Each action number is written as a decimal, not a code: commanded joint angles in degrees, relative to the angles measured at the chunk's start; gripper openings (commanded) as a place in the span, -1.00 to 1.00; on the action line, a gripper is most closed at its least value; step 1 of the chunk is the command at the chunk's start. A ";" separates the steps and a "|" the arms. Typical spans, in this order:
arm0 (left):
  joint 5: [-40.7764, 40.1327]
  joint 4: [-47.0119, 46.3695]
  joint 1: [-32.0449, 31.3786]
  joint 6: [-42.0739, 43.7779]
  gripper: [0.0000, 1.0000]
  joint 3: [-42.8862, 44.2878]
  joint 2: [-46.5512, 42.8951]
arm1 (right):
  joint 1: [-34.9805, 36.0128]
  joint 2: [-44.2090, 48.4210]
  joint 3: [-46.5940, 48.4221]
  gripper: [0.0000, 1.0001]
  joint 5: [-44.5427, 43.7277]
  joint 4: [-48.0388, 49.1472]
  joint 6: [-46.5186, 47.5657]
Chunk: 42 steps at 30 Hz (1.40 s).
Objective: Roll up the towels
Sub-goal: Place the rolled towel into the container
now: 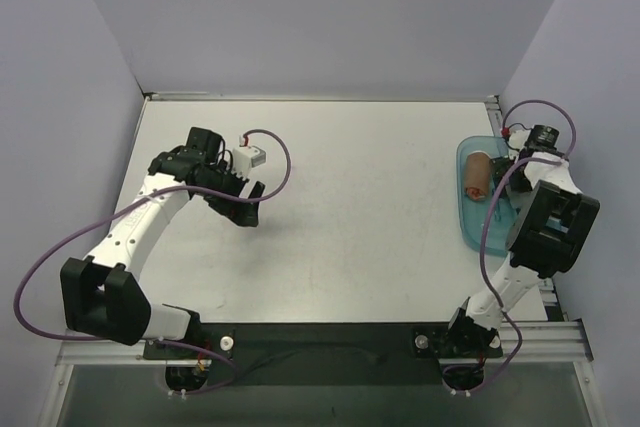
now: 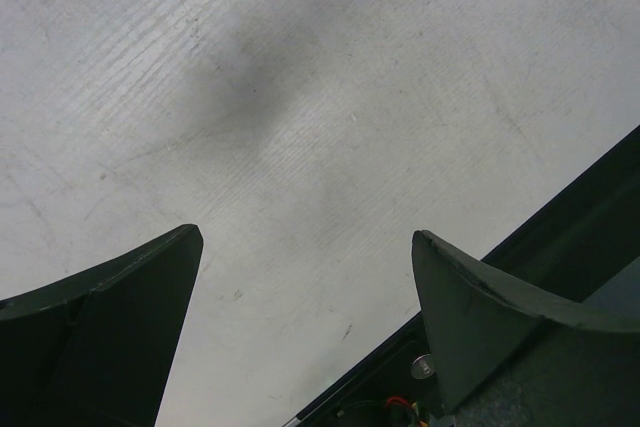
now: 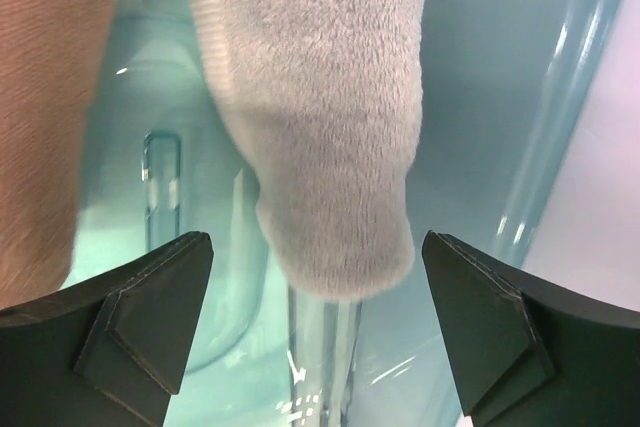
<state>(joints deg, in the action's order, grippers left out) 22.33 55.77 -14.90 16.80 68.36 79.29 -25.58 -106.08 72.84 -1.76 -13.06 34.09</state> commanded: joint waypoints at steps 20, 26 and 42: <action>15.28 -10.85 12.34 -6.33 0.95 0.20 -6.25 | 13.26 29.26 7.50 1.00 18.80 -32.46 -12.10; 12.31 -12.44 14.37 -7.13 0.95 -3.14 -8.44 | 27.06 33.48 1.79 1.00 22.32 -31.94 -22.90; 5.10 -13.84 14.46 -4.76 0.95 -15.89 -14.51 | 37.63 41.56 -20.63 1.00 34.46 -21.83 -26.18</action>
<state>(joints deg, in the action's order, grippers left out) 29.15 44.62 -0.64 11.22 52.38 66.30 11.77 -66.87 52.86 30.17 -36.12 8.60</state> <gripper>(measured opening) 0.974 0.999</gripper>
